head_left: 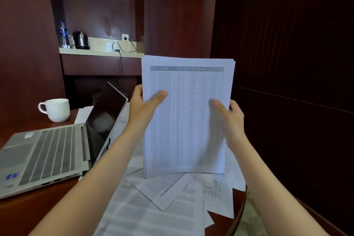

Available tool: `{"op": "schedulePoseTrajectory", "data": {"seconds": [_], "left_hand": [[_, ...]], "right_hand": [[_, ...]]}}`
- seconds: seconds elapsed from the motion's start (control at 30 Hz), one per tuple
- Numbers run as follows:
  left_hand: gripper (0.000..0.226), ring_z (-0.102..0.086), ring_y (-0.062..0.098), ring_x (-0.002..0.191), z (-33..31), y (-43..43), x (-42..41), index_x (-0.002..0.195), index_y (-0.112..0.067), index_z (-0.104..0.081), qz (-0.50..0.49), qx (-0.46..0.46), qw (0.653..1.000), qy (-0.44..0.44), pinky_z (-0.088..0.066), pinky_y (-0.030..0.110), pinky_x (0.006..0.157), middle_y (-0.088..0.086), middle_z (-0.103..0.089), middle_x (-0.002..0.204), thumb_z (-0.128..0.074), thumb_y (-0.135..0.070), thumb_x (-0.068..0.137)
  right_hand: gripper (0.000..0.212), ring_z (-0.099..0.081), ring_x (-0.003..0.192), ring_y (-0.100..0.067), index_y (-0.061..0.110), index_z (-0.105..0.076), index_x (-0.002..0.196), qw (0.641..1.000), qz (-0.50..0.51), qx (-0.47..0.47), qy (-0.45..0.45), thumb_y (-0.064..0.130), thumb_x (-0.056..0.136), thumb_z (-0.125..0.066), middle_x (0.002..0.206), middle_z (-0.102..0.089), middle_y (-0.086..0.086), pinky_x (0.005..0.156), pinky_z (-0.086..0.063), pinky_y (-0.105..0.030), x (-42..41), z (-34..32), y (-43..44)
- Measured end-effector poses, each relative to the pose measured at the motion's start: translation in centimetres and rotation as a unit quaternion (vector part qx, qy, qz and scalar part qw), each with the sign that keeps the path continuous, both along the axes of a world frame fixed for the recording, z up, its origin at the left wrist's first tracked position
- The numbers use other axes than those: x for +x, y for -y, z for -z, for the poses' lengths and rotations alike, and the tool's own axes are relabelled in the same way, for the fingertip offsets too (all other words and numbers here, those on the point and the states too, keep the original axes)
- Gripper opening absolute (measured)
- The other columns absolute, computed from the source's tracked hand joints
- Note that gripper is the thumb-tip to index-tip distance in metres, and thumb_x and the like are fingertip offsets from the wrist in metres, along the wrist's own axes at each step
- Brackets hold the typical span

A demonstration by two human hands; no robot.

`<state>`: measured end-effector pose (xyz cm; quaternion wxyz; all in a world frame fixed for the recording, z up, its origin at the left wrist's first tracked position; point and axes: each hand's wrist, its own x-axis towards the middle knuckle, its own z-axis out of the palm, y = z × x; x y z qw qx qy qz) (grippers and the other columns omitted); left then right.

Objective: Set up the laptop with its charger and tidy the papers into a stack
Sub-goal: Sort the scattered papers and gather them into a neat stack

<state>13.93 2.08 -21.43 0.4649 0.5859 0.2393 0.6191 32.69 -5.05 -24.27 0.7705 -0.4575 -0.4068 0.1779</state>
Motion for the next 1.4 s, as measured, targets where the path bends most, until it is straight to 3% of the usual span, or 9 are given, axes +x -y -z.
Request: {"op": "schedulePoseTrajectory", "data": {"seconds": [0.2, 0.4, 0.5, 0.6, 0.7, 0.83, 1.03, 1.2, 1.4], "left_hand": [[0.02, -0.058, -0.003, 0.077, -0.3, -0.5, 0.5, 0.1, -0.02, -0.06, 0.008, -0.025, 0.999, -0.022, -0.047, 0.003, 0.056, -0.013, -0.062, 0.085, -0.068, -0.012, 0.083], [0.01, -0.062, 0.012, 0.075, -0.7, -1.3, -0.1, 0.09, -0.012, -0.061, -0.035, -0.156, 0.972, 0.171, -0.051, 0.023, 0.064, -0.006, -0.063, 0.082, -0.068, -0.011, 0.084], [0.012, -0.063, 0.013, 0.079, -0.4, -1.3, -0.6, 0.084, -0.019, -0.057, -0.008, -0.192, 0.957, 0.218, -0.053, 0.033, 0.074, -0.003, -0.064, 0.088, -0.069, -0.017, 0.083], [0.017, -0.064, 0.015, 0.079, 0.5, -0.9, -0.1, 0.096, -0.015, -0.059, 0.029, -0.225, 0.946, 0.23, -0.054, 0.033, 0.07, -0.001, -0.065, 0.091, -0.068, -0.023, 0.084], [0.02, -0.065, 0.017, 0.085, 2.5, -0.3, 0.6, 0.1, -0.017, -0.061, 0.06, -0.247, 0.942, 0.218, -0.054, 0.037, 0.078, 0.0, -0.066, 0.096, -0.067, -0.027, 0.084], [0.032, -0.063, 0.012, 0.087, 4.3, -0.8, -1.5, 0.112, -0.012, -0.06, 0.023, -0.227, 0.954, 0.193, -0.052, 0.034, 0.082, -0.004, -0.066, 0.096, -0.07, -0.018, 0.081], [0.006, -0.065, 0.01, 0.069, 5.7, -0.8, -6.4, 0.077, -0.015, -0.066, -0.023, -0.072, 0.993, -0.095, -0.05, 0.011, 0.055, -0.011, -0.07, 0.064, -0.07, -0.011, 0.079], [0.019, -0.054, -0.001, 0.068, 4.5, 0.3, -6.2, 0.077, -0.024, -0.058, -0.083, -0.038, 0.989, -0.119, -0.043, 0.007, 0.05, -0.014, -0.057, 0.076, -0.073, -0.012, 0.078], [0.023, -0.059, 0.005, 0.076, 5.5, 0.0, -8.0, 0.081, -0.028, -0.059, -0.064, -0.076, 0.989, -0.108, -0.046, 0.027, 0.071, -0.012, -0.061, 0.083, -0.073, -0.011, 0.075]], "right_hand": [[0.028, -0.065, 0.097, -0.015, 0.016, -0.06, 0.109, 0.999, -0.01, -0.023, 0.022, 0.014, 0.083, -0.069, 0.109, -0.067, -0.002, 0.083, -0.053, -0.028, 0.4, 0.1, -0.2], [0.038, -0.061, 0.084, -0.008, 0.017, -0.055, 0.108, 0.986, 0.005, -0.145, 0.079, 0.011, 0.076, -0.076, 0.097, -0.062, 0.005, 0.057, -0.049, -0.013, 1.0, 2.7, 0.4], [0.032, -0.061, 0.088, -0.019, 0.012, -0.057, 0.105, 0.991, 0.058, -0.108, -0.046, 0.015, 0.078, -0.074, 0.092, -0.062, 0.001, 0.067, -0.048, -0.022, 2.2, 4.4, 0.9], [0.033, -0.063, 0.102, -0.021, 0.012, -0.057, 0.115, 0.986, -0.046, -0.052, -0.149, 0.016, 0.084, -0.067, 0.103, -0.066, 0.002, 0.079, -0.05, -0.028, 1.4, 5.1, 0.8], [0.034, -0.063, 0.106, -0.021, 0.011, -0.055, 0.119, 0.981, -0.119, -0.026, -0.153, 0.009, 0.086, -0.061, 0.115, -0.066, -0.003, 0.089, -0.052, -0.039, -0.6, 5.2, 0.2], [0.028, -0.061, 0.103, -0.024, 0.012, -0.058, 0.111, 0.988, -0.009, -0.032, -0.15, 0.005, 0.085, -0.064, 0.116, -0.063, -0.007, 0.092, -0.048, -0.039, 0.9, 4.4, 0.4], [0.021, -0.062, 0.103, -0.026, 0.02, -0.061, 0.099, 0.997, -0.015, -0.04, -0.061, 0.009, 0.082, -0.066, 0.102, -0.066, 0.002, 0.084, -0.051, -0.038, 4.3, 4.1, 1.9], [0.077, -0.07, 0.089, -0.012, 0.021, -0.067, 0.098, 0.997, -0.068, -0.046, 0.002, 0.056, 0.032, -0.088, 0.094, -0.074, 0.008, 0.073, -0.058, -0.026, 2.5, 3.2, 1.1], [0.036, -0.065, 0.103, -0.024, 0.017, -0.064, 0.108, 0.985, -0.127, -0.115, 0.036, 0.019, 0.073, -0.07, 0.12, -0.064, -0.007, 0.082, -0.055, -0.035, 2.6, 3.4, 1.4]]}}
